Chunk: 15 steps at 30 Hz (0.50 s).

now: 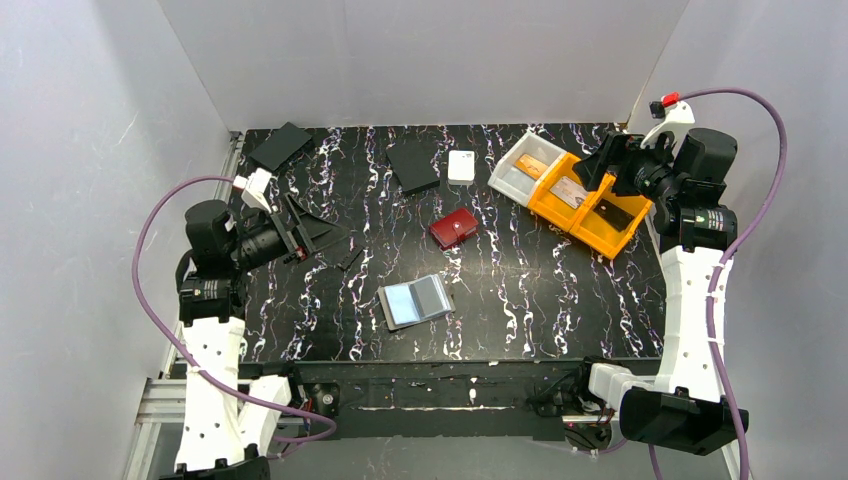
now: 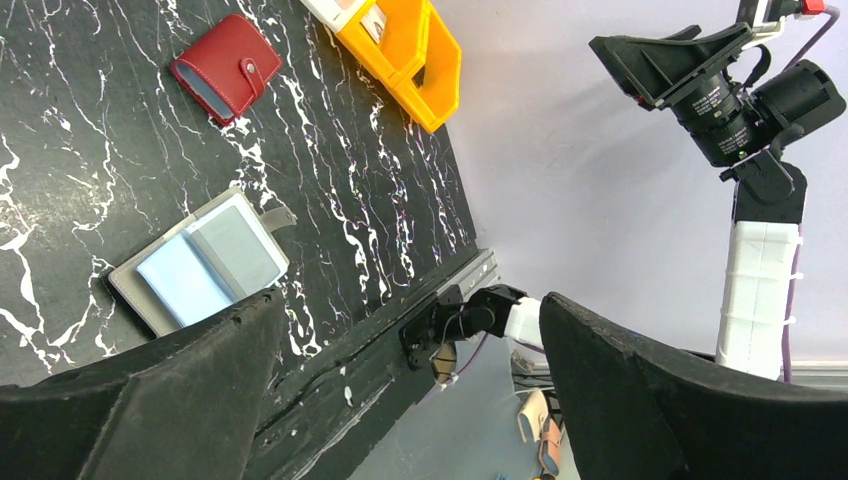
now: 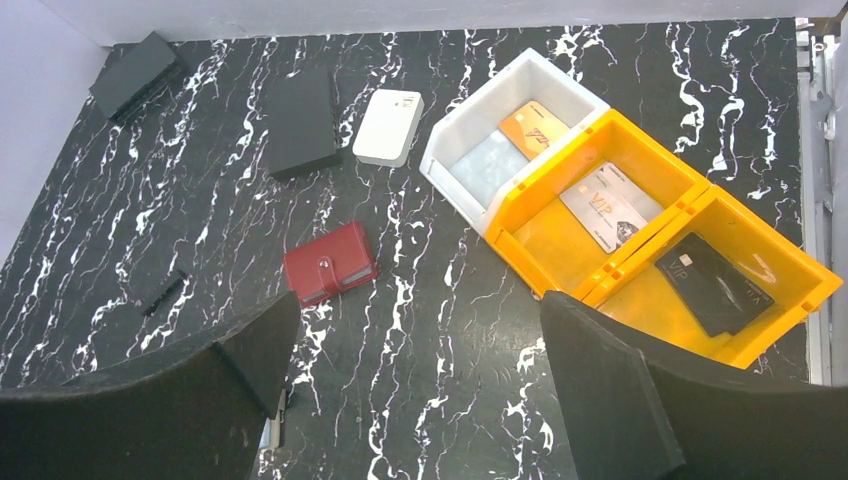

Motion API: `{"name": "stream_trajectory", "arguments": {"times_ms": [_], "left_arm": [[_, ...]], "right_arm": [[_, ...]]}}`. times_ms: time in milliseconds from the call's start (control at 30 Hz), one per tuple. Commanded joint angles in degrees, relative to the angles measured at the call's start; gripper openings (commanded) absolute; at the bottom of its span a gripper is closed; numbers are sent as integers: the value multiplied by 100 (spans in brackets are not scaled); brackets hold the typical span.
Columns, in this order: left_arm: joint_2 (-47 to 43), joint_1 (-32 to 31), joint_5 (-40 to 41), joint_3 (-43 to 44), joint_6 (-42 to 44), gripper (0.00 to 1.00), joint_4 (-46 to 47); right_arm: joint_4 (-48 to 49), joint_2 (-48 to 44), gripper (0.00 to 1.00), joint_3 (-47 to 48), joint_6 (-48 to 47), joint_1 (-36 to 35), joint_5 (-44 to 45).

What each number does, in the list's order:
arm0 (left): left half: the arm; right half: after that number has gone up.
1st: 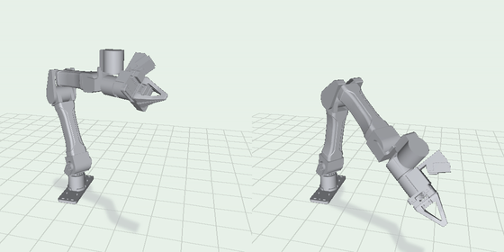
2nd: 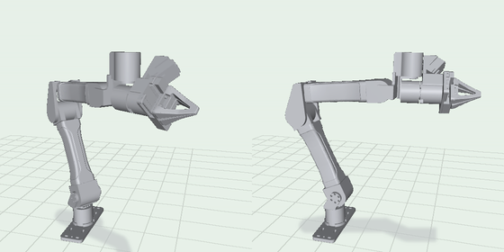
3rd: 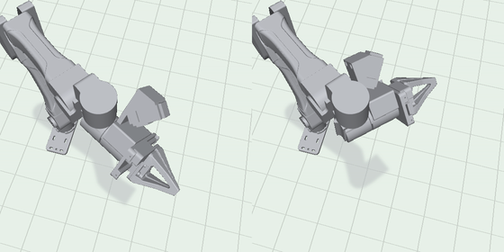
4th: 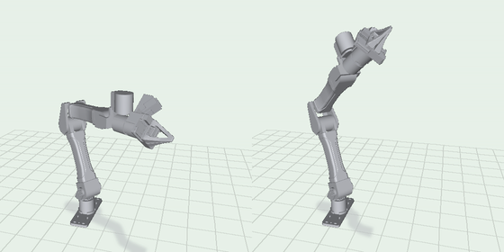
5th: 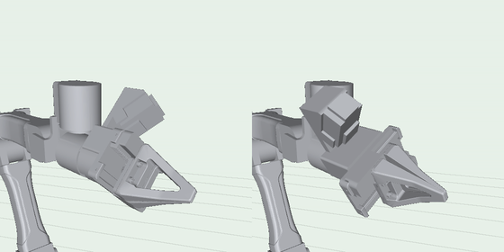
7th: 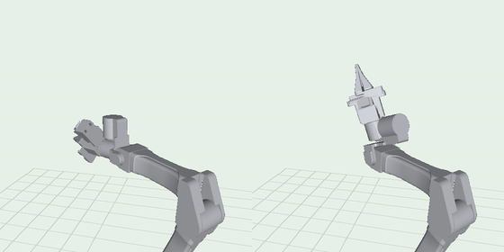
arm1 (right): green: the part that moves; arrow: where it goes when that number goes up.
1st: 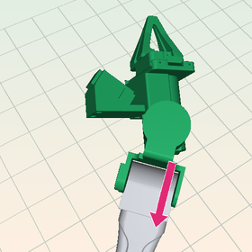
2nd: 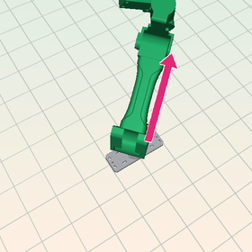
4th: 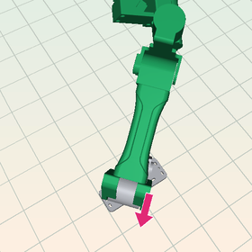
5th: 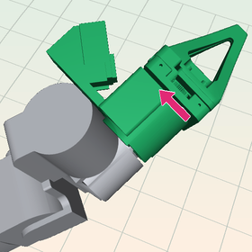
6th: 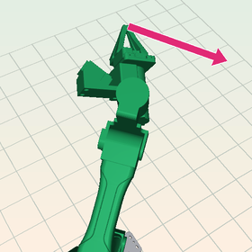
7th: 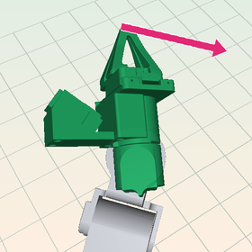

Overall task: Take the credit cards out of the card holder
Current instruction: Reset both arms

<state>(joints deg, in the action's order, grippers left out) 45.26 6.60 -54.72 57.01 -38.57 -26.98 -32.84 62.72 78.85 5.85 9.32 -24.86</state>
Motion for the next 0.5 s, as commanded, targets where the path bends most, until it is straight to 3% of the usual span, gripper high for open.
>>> {"name": "stream_trajectory", "arguments": {"times_ms": [0,333,467], "left_arm": [[-78,-49,-109,-92,42,99,62],[-57,-215,2,-137,4,99,85],[17,-1083,566,-91,49,99,140]], "right_arm": [[233,-31,100,-42,35,8,-124],[276,-9,100,-56,114,9,-264],[423,-17,100,-178,313,6,-742]]}}
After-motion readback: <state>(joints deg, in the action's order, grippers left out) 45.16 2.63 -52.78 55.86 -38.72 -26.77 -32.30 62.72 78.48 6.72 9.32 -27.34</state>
